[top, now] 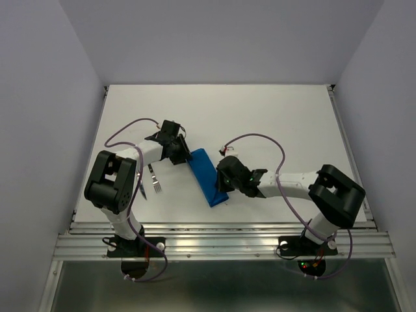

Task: Fold the napkin into a case and place the utensils inside
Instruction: Move the smaller rectangle folded napkin to the center of the board.

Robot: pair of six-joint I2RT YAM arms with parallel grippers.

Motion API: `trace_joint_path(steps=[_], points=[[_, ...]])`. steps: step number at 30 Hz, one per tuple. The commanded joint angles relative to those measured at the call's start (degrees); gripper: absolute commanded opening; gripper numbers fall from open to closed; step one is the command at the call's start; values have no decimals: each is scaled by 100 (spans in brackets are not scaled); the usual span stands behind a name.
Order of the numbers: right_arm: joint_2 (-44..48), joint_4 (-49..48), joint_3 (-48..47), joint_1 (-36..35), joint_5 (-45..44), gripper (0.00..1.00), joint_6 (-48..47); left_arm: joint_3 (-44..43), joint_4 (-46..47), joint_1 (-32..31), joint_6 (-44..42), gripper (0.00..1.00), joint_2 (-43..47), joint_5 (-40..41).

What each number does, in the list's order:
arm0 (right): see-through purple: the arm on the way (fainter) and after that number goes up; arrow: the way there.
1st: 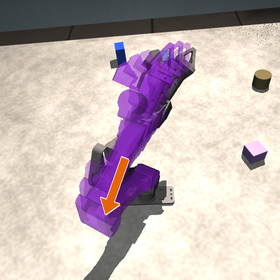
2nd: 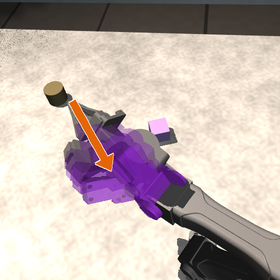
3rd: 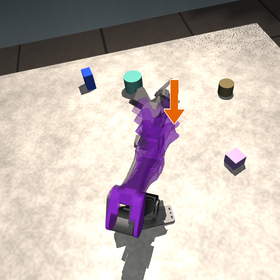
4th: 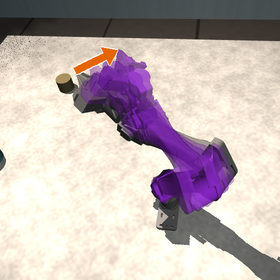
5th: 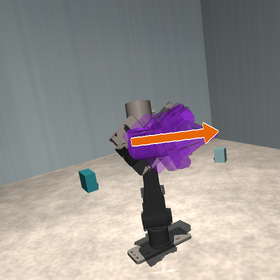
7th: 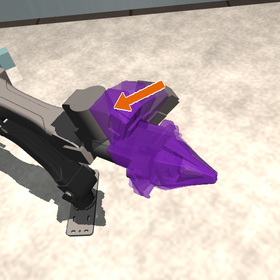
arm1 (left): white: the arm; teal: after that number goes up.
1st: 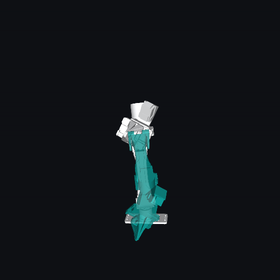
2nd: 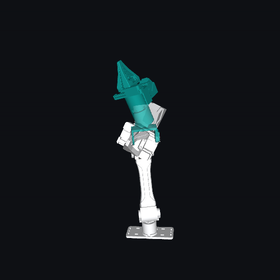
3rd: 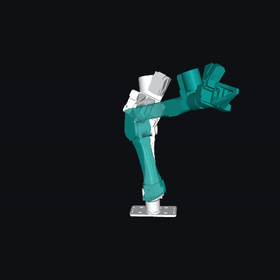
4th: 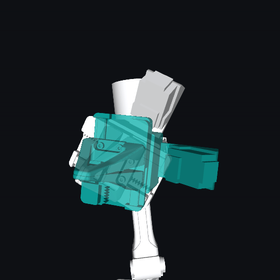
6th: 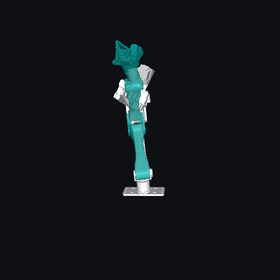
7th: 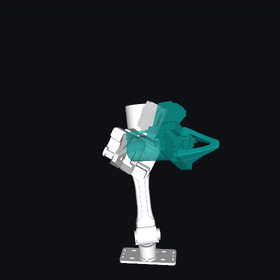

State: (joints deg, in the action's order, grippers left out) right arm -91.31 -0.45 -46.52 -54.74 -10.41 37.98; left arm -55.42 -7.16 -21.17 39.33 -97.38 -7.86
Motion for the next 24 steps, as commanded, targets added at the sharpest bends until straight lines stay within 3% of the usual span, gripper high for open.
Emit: trace_joint_path(steps=[1, 8, 16, 24], points=[[-474, 27, -226, 25, -268, 13, -194, -189, -5, -54, 4, 45, 141, 12], [-397, 27, 134, 139, -426, 13, -291, -153, -40, -63, -13, 45, 220, 21], [323, 256, 565, 473, -760, 13, -914, -83, -181, -63, -66, 45, 474, 56], [860, 405, 39, 543, -357, 20, -1591, -171, -426, -63, -145, 46, 835, 135]])
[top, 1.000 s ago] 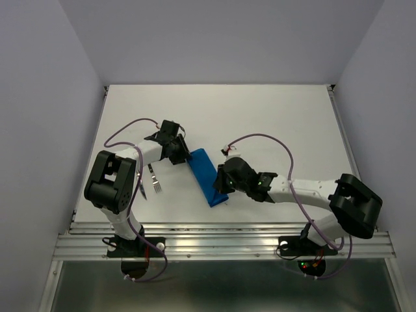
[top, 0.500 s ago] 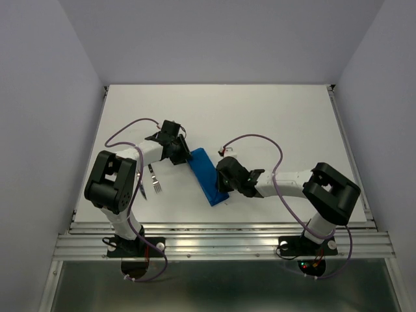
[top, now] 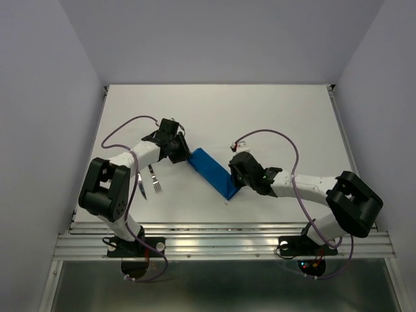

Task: Fold the napkin into a case and place the utensils inside
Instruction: Move the smaller rectangle folded napkin to the center of the board, then pick up the top corner of the smaller rectangle folded napkin from the center of the board.

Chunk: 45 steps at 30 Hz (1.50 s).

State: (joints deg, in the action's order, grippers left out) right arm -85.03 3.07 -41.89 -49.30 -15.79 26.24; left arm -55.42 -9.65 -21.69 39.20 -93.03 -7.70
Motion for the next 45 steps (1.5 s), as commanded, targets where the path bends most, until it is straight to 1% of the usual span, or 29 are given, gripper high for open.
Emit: trace_joint_path(steps=[1, 6, 12, 15, 18, 22, 24, 27, 28, 29, 32, 33, 34, 38, 42, 45], points=[[216, 79, -634, -1, 208, 21, -409, -232, -212, -10, -149, 46, 444, 146], [-65, 211, -1347, -123, 366, 24, -286, -355, -327, -10, -193, 49, 585, 182], [-935, 273, -2278, -317, 401, 25, -198, -496, -564, 60, -211, 49, 532, 305], [-1217, 255, -2429, -317, 436, 25, -146, -505, -634, 112, -202, 48, 514, 331], [-1261, 221, -2482, -317, 428, 25, -102, -496, -661, 130, -229, 46, 479, 348], [-1244, 203, -2473, -317, 419, 25, -75, -549, -766, 148, -264, 46, 348, 357], [-1279, 159, -2482, -317, 498, 25, -93, -523, -749, 165, -203, 46, 426, 357], [-1410, 237, -2683, -448, 394, 26, -172, -584, -880, 332, -167, 46, 602, 392], [-1567, 290, -2789, -449, 340, 29, -241, -671, -985, 480, -150, 46, 628, 436], [-1665, 378, -2894, -527, 270, 34, -286, -733, -1099, 577, -132, 47, 629, 497], [-2104, 536, -3560, -668, 112, 37, -479, -865, -1565, 999, -141, 47, 585, 411], [-2244, 589, -3563, -669, 59, 37, -479, -848, -1592, 1113, -141, 47, 585, 341], [-2376, 659, -3876, -730, -2, 37, -540, -752, -1593, 1210, -123, 47, 611, 270], [-3026, 896, -4485, -845, -301, 41, -681, -453, -1496, 1693, -62, 47, 760, -151], [-3326, 1020, -4854, -906, -547, 42, -734, -277, -1443, 1958, -114, 47, 839, -319], [-3510, 1099, -5057, -968, -644, 43, -796, -224, -1417, 2011, -141, 47, 848, -381]])
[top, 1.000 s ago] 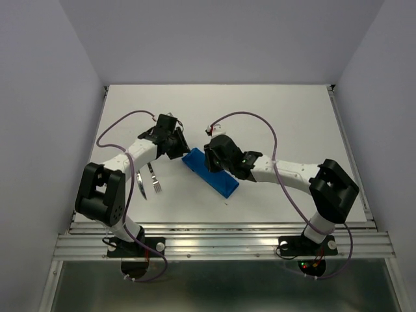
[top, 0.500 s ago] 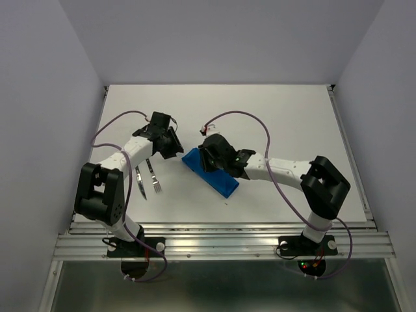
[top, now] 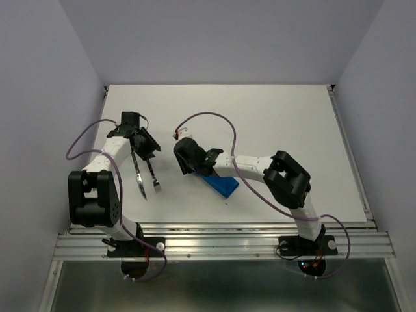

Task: Fold the napkin into a case and place the utensils inside
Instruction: Pick up the top corner of the smaller rectangle folded napkin from the center of the board.

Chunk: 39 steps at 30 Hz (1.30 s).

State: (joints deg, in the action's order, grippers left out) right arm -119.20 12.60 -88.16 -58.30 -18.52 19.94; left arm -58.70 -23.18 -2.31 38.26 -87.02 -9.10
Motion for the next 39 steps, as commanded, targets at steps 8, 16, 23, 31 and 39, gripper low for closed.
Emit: trace_joint_path(steps=[8, 16, 23, 31, 39], points=[[-507, 366, -878, -173, -942, 43, -289, 165, 33, 81, -91, 47, 168, -417], [-868, 489, -1195, -339, -1487, 42, -491, 157, 24, 81, -126, 47, 212, -426], [-930, 498, -1247, -340, -1751, 32, -509, 192, 68, 72, -126, 46, 177, -452], [-860, 454, -1142, -340, -1874, 13, -404, 201, 86, 81, -135, 46, 195, -452], [-88, -371, -309, -340, -1401, 1, -263, 289, 331, -15, -283, 54, 125, -689]])
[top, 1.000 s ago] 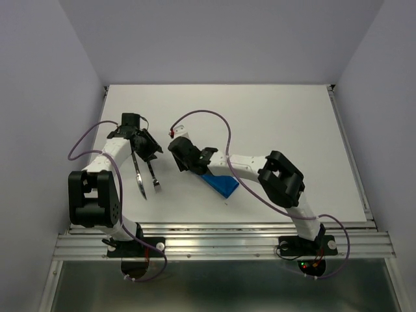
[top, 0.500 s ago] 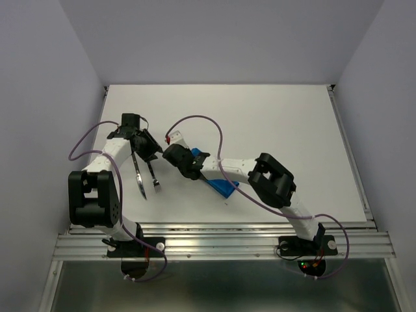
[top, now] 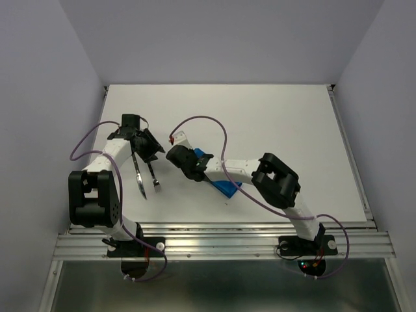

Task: Fold the napkin into a case and place the utensils inside
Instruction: Pick up the top corner of the smaller rectangle folded napkin from the center of the board.

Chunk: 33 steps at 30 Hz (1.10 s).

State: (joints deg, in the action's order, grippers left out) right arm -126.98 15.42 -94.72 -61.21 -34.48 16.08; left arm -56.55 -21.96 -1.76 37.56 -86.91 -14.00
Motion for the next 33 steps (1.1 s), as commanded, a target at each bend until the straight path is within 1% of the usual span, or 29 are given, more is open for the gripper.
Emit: trace_joint_path(steps=[1, 2, 6, 9, 12, 15, 17, 18, 19, 21, 22, 27, 29, 31, 32, 33], points=[[770, -741, 444, -49, 257, 1, 193, 66, 209, -122, -249, 56, 96, -200], [902, -847, 611, 3, 449, 1, 246, 31, 209, -227, -284, 58, 70, -165], [1140, -1102, 1024, 232, 775, 1, 536, 30, 253, -395, -276, 63, 17, -77], [1359, -1348, 1288, 303, 1118, 1, 721, 13, 271, -518, -302, 64, -53, -77], [1588, -1655, 1718, 530, 1548, 1, 975, -5, 288, -632, -328, 65, -124, -50], [1763, -1840, 1921, 610, 1760, 1, 1125, 30, 341, -729, -328, 65, -159, 2], [1825, -1980, 2088, 742, 2032, 1, 1275, 83, 367, -791, -381, 60, -124, 37], [1878, -2042, 2150, 829, 2137, 1, 1327, 92, 402, -878, -381, 55, -98, 81], [1905, -2095, 2220, 882, 2330, 1, 1424, 101, 429, -922, -372, 52, -80, 134], [1983, -2306, 2422, 1058, 2603, 1, 1547, 162, 534, -1062, -346, 48, 16, 266], [2019, -2385, 2501, 1111, 2830, 1, 1678, 197, 604, -1116, -346, 48, 34, 275], [2116, -2815, 2844, 1366, 3395, 1, 1943, 390, 1016, -1502, -276, 48, 113, 485], [2142, -2982, 3037, 1532, 3850, 1, 2057, 504, 1245, -1686, -232, 47, 122, 486], [2168, -3071, 3108, 1603, 3974, 1, 2154, 531, 1334, -1757, -319, 46, 122, 390], [2168, -3132, 3135, 1603, 4027, 1, 2180, 479, 1369, -1801, -450, 35, 70, 233], [2168, -3150, 3152, 1664, 4063, 1, 2207, 418, 1335, -1828, -565, 31, 17, 231]])
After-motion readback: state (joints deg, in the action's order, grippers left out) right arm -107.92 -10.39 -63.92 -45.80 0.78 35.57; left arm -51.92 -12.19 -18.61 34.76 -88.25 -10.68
